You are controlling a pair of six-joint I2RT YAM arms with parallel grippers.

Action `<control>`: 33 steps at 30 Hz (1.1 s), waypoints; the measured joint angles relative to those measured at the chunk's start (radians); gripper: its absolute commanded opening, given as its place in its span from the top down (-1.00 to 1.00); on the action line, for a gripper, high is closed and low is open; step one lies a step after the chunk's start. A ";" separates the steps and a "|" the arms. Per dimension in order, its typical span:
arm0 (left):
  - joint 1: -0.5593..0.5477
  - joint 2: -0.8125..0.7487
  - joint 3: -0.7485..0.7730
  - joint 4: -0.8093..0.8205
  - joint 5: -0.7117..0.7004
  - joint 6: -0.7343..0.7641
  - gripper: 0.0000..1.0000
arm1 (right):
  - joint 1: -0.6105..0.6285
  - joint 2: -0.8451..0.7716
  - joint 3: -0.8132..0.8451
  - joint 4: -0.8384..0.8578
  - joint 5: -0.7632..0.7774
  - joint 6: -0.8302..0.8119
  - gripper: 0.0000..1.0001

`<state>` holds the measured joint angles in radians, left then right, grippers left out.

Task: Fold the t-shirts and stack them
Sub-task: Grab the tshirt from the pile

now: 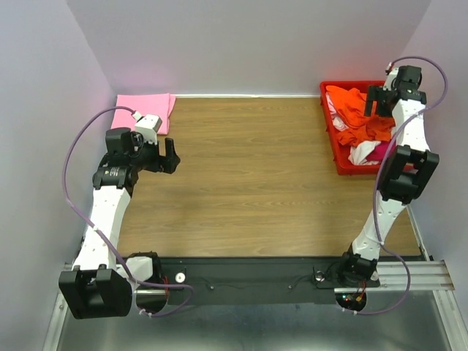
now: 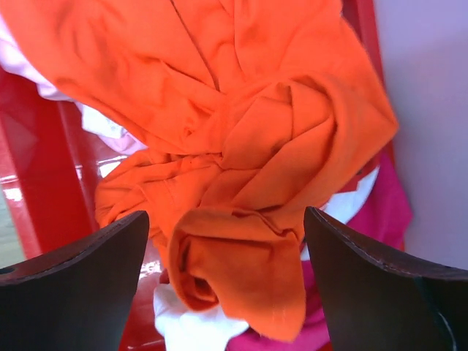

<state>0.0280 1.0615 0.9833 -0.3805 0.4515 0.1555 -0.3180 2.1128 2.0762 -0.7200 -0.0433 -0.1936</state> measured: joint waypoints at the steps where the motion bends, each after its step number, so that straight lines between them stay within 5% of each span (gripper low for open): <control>1: 0.000 0.000 0.000 0.000 0.000 0.000 -0.97 | 0.000 0.011 0.003 -0.001 0.003 -0.001 -0.77; 3: 0.000 0.000 0.000 0.002 -0.003 0.000 -0.97 | 0.000 0.037 0.006 -0.003 0.009 0.000 -0.68; 7: 0.000 0.000 0.000 0.003 -0.007 0.000 -0.97 | 0.000 0.085 0.011 -0.006 0.016 0.005 -0.11; 10: 0.000 0.000 0.000 0.004 -0.008 0.000 -0.97 | 0.000 0.108 0.013 -0.006 0.023 0.007 0.75; 12: 0.000 0.000 0.000 0.004 -0.008 0.000 -0.97 | -0.002 0.111 0.024 -0.015 0.031 0.013 0.99; 33: 0.000 0.002 0.000 0.004 -0.007 -0.001 -0.97 | -0.002 -0.146 0.354 -0.004 -0.092 0.069 0.99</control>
<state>0.0280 1.0637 0.9833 -0.3767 0.4446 0.1547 -0.3202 1.9671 2.4302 -0.7242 -0.1356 -0.1246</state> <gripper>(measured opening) 0.986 0.045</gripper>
